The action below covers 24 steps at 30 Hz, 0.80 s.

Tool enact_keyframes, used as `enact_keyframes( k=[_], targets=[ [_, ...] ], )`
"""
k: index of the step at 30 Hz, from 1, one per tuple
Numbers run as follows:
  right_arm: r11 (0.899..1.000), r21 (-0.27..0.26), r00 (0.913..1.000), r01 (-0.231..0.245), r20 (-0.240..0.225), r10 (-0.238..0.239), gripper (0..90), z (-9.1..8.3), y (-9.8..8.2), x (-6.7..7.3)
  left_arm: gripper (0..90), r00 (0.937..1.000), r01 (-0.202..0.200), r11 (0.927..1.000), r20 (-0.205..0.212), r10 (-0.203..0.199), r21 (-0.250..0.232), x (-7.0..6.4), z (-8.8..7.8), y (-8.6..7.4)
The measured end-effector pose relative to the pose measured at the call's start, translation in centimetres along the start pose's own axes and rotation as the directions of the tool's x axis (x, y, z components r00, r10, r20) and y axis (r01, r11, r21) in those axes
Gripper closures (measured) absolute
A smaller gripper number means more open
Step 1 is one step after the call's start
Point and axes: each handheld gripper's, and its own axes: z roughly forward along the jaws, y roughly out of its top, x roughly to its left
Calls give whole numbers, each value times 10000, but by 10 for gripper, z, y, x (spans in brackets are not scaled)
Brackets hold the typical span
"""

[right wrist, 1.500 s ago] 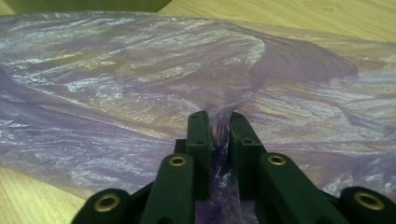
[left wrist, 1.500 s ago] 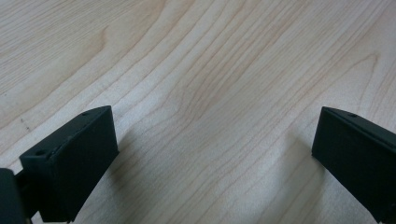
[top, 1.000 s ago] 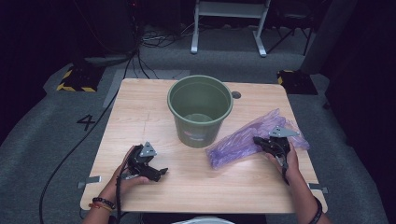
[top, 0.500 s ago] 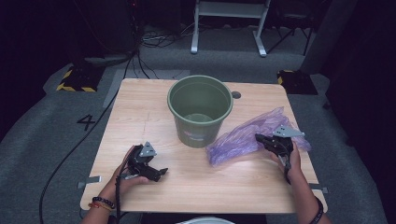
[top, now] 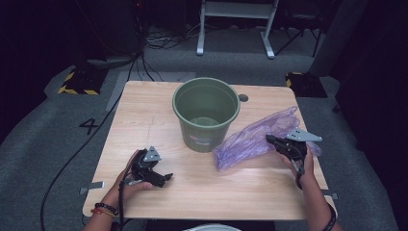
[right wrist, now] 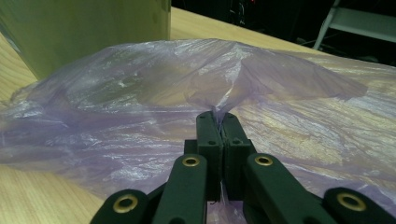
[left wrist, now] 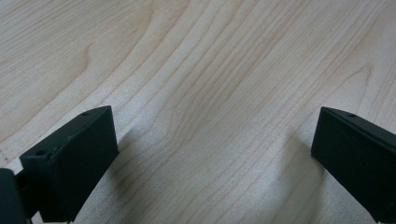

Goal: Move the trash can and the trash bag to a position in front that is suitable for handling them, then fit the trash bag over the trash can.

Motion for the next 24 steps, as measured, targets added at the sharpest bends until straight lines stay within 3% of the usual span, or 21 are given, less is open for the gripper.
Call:
enact_keyframes(
  k=[14,24],
  targets=[
    [9943,-1005,9994,-349,-67,344,892,-16,17,-8,2,10000,7,10000,-2,-7,-6,0,0,0],
    [9901,-1340,9991,-407,58,419,894,-25,25,-12,2,10000,-3,10000,-1,3,1,0,0,0]
  ],
)
